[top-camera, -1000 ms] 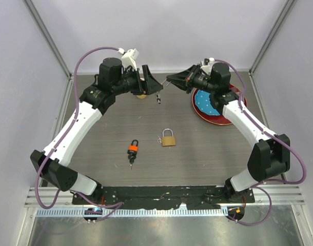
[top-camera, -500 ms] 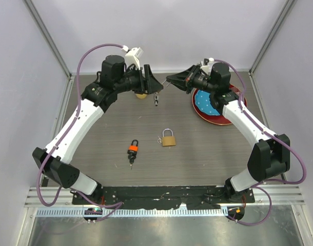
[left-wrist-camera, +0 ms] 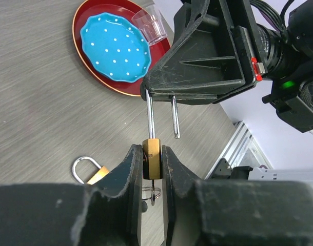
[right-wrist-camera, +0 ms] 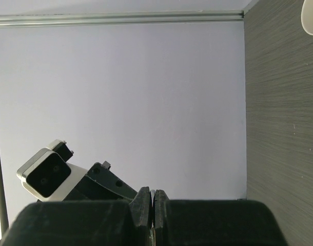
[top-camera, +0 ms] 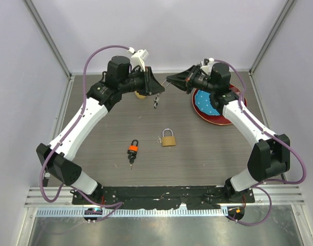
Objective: Lock with the key
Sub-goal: Lock the lock.
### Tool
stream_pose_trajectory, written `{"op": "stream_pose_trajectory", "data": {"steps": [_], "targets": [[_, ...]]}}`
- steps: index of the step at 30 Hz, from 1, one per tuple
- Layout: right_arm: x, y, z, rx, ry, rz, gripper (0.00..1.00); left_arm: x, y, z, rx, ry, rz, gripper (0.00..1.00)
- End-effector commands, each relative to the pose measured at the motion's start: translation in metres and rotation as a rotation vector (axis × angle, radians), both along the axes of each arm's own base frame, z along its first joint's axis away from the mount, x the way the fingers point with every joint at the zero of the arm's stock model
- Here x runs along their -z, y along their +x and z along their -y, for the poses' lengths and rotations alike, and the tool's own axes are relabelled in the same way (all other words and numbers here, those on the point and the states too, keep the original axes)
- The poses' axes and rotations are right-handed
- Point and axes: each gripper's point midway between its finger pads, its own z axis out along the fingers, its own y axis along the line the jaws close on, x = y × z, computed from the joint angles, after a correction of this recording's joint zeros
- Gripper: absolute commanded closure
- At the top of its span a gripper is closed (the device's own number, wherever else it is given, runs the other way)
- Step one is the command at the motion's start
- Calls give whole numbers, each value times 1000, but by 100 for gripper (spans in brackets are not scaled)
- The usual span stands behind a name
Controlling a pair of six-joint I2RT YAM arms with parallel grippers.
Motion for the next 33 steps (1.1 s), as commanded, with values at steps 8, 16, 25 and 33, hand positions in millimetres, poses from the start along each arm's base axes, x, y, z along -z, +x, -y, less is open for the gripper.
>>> {"op": "stream_pose_trajectory", "data": {"steps": [8, 16, 25, 33], "targets": [[-19, -9, 3, -10, 34, 80, 98, -27, -3, 6, 20, -69, 48, 100], [-1, -8, 2, -34, -86, 145, 83, -28, -2, -2, 19, -107, -8, 100], [13, -11, 13, -59, -247, 247, 40, -44, -10, -32, 101, -190, -70, 100], [-12, -29, 15, -171, -237, 408, 38, -30, -45, -36, 273, -196, -182, 100]]}}
